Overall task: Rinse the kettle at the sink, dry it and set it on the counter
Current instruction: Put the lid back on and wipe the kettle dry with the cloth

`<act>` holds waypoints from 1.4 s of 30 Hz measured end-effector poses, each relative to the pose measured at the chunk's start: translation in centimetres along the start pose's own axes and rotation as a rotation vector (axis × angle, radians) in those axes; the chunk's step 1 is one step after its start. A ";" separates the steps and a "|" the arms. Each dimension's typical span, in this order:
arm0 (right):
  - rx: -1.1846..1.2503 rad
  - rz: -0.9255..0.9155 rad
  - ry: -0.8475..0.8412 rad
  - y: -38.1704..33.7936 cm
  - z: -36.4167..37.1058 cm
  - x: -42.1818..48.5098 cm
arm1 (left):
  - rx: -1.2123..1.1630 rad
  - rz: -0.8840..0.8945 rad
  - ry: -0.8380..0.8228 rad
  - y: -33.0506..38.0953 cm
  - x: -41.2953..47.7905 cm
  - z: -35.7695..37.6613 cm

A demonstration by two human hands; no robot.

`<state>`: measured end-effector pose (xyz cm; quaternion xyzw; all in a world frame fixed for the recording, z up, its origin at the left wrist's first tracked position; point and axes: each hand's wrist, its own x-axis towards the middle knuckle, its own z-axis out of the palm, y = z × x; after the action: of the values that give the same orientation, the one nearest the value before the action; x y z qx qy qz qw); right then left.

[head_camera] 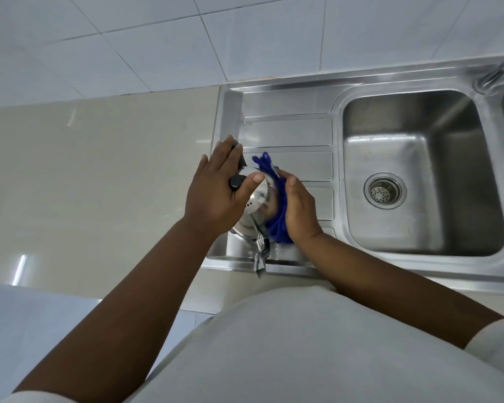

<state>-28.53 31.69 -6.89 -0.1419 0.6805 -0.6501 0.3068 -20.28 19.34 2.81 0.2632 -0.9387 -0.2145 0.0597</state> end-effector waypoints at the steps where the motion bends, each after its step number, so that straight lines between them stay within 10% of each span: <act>1: 0.046 0.103 -0.009 0.3 -0.3 0.1 | 0.002 -0.007 -0.001 0.1 0.0 0.0; 6: 0.052 0.195 -0.023 -1.5 -0.5 0.3 | -0.032 -0.094 0.067 0.4 -0.4 0.8; 14: -0.064 -0.296 -0.104 -5.2 0.8 -0.4 | 0.006 0.057 -0.054 -0.2 0.0 0.0; 21: 0.086 0.305 -0.103 -0.6 -1.3 1.2 | 0.094 0.341 -0.088 -2.0 1.5 -1.6; 33: -0.124 0.179 -0.361 -10.1 -0.8 1.8 | 0.129 0.043 0.130 0.9 -0.3 0.9; 42: -0.312 0.184 -0.542 -10.3 -2.0 2.4 | 0.007 0.427 -0.107 -2.8 1.6 -0.8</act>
<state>-33.67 30.69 2.46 -0.2928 0.6756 -0.4460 0.5089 -20.13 16.06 2.31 0.0469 -0.9757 -0.2075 0.0531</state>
